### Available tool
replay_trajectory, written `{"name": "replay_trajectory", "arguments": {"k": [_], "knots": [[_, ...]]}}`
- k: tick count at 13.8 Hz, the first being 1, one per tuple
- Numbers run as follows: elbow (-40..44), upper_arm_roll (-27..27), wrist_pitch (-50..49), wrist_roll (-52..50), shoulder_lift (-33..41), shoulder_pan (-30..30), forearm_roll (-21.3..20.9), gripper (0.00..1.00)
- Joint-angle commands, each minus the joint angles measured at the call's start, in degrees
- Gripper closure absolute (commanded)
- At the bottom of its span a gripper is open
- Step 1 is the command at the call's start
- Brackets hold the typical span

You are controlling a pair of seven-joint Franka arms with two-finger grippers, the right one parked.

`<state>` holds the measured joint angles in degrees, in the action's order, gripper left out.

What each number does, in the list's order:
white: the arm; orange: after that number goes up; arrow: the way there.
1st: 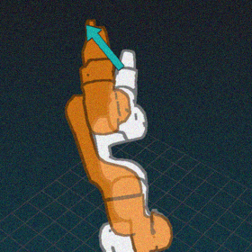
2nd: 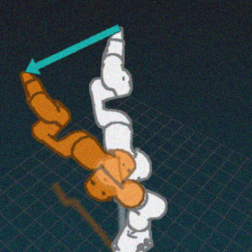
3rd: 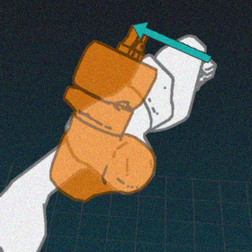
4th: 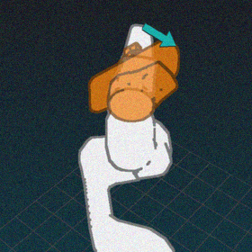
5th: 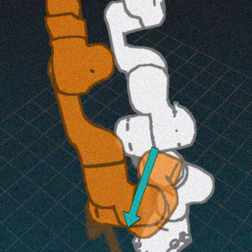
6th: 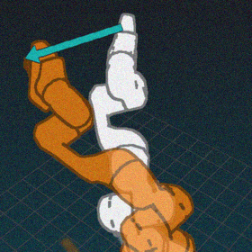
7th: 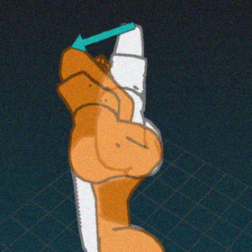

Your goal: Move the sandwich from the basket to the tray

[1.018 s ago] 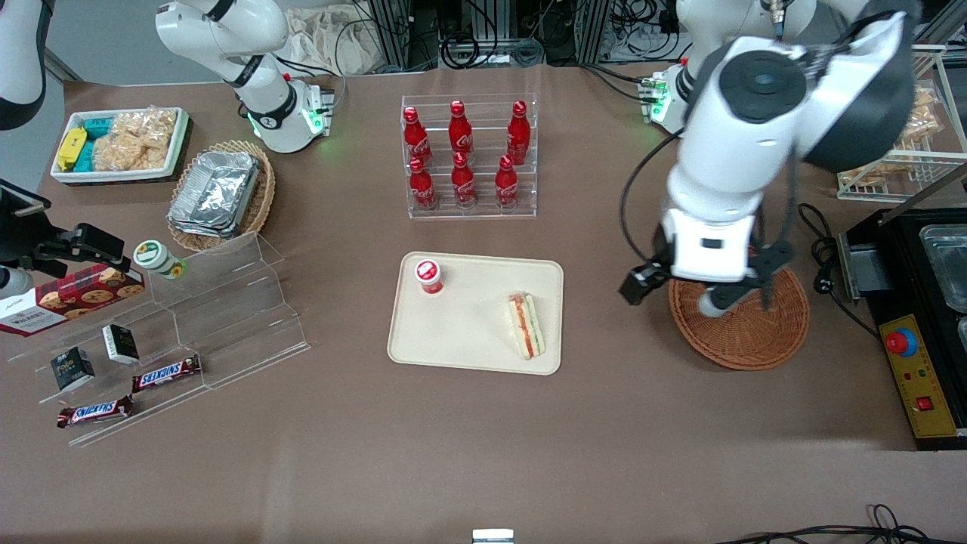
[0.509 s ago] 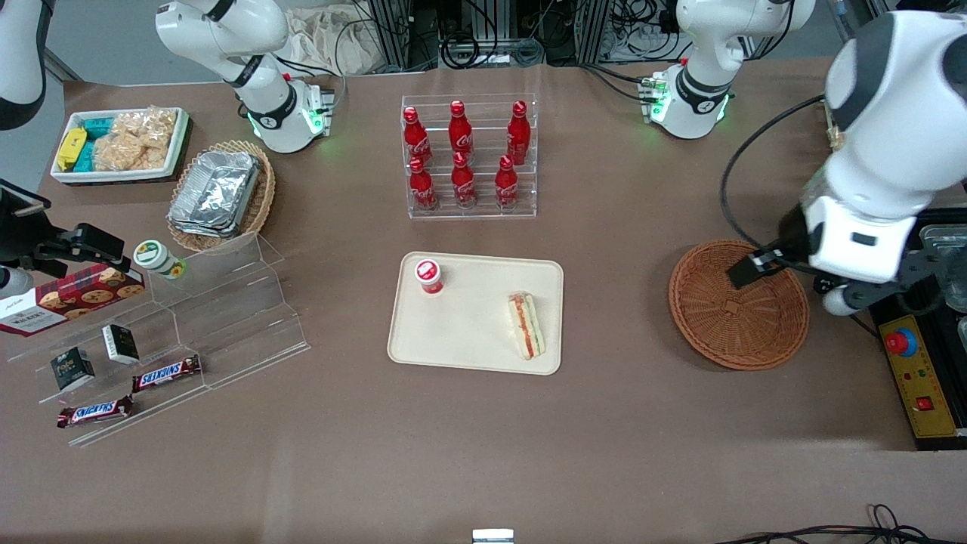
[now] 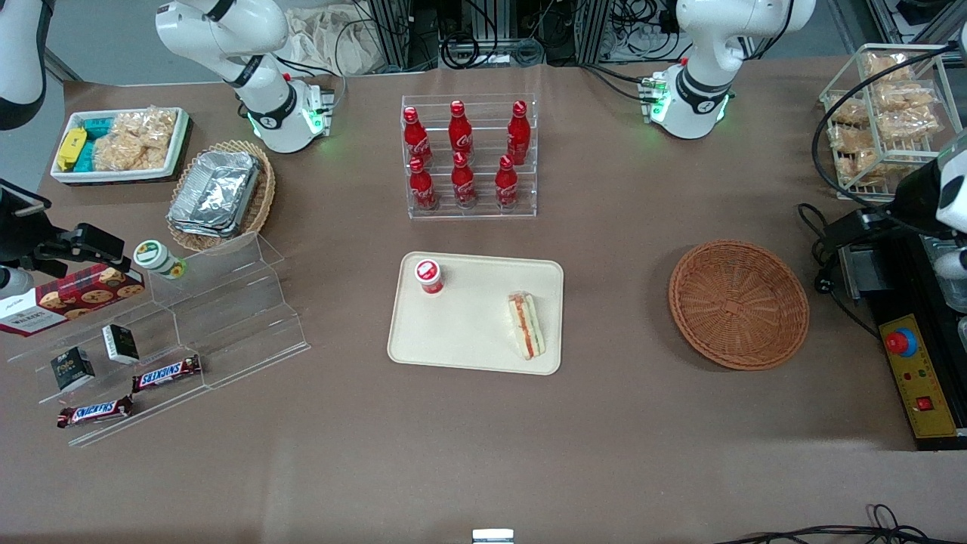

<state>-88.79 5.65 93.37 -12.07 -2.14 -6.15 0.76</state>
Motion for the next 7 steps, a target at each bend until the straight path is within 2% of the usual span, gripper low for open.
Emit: {"name": "replay_trajectory", "arguments": {"k": [1,7], "knots": [[-5.4,1.3,0.3,2.6,4.7,-0.9,0.4,0.0],[-4.6,1.4,-0.5,5.2,4.6,-0.8,0.3,0.0]]}}
